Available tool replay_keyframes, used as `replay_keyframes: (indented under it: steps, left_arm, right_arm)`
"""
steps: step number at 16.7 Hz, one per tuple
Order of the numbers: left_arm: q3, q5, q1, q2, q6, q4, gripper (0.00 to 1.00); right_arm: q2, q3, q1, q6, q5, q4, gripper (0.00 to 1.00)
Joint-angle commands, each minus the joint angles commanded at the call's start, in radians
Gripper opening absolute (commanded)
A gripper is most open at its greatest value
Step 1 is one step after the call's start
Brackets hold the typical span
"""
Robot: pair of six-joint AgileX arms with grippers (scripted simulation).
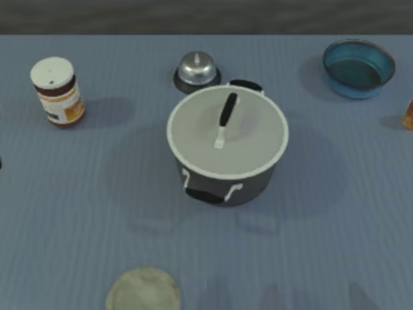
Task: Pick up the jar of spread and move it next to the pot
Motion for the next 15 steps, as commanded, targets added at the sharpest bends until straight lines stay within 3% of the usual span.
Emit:
replay_keyframes:
  steps: [8,15]
  left_arm:
    - [0.924,0.040,-0.011,0.646,0.188,-0.310,1.00]
    - [1.678,0.030,0.001,1.298,0.340,-0.602,1.00]
  right_arm:
    - [0.000,0.000,0.000,0.000,0.000,0.000,1.00]
    - [0.000,0.000,0.000,0.000,0.000,0.000,1.00]
